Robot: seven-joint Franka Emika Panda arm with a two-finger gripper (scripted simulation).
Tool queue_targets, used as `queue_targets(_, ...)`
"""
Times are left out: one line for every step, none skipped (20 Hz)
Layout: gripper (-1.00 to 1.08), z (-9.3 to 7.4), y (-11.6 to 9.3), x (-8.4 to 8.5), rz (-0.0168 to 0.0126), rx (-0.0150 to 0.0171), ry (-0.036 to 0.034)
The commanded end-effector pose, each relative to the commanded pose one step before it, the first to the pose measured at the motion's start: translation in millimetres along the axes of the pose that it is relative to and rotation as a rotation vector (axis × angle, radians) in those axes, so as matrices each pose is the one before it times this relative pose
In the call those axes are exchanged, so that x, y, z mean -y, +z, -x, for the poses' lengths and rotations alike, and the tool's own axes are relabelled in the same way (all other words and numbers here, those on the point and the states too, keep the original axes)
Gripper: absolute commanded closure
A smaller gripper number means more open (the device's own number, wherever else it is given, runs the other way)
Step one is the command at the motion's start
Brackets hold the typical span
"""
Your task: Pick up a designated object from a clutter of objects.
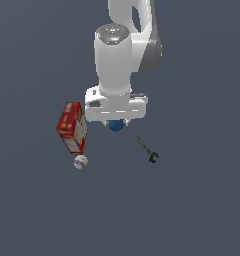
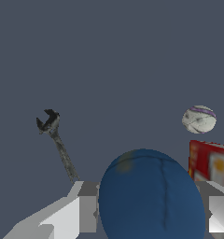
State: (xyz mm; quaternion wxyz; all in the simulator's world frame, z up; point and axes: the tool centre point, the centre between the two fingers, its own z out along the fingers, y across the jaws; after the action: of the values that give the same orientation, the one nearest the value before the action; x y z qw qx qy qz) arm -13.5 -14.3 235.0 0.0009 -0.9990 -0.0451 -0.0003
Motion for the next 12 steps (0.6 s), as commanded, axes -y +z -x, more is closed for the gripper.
queue_targets(1.08, -12.48, -18.91, -6.07, 0.00001, 0.00023, -0.00032)
queue_targets(1.08, -4.8, -6.88, -2.28, 0.0, 0.0, 0.0)
queue_targets(1.08, -4.71, -6.73, -2.23, 0.0, 0.0, 0.0)
queue_targets(1.08, -4.69, -6.5, -2.01, 0.00065, 0.00023, 0.00001)
queue_targets(1.08, -4.55, -6.44, -2.14, 0.0, 0.0, 0.0)
queue_targets(1.08, -4.47, -6.3, -2.09, 0.0, 0.0, 0.0)
queue_targets(1.08, -4.39, -6.17, -2.05, 0.0, 0.0, 0.0)
queue_targets(1.08, -4.31, -6.04, -2.01, 0.0, 0.0, 0.0)
queue_targets(1.08, -4.24, -5.91, -1.97, 0.0, 0.0, 0.0)
queue_targets(1.08, -4.17, -5.79, -1.93, 0.0, 0.0, 0.0)
queue_targets(1.08, -4.1, -5.67, -1.89, 0.0, 0.0, 0.0)
queue_targets(1.08, -4.03, -5.55, -1.85, 0.0, 0.0, 0.0)
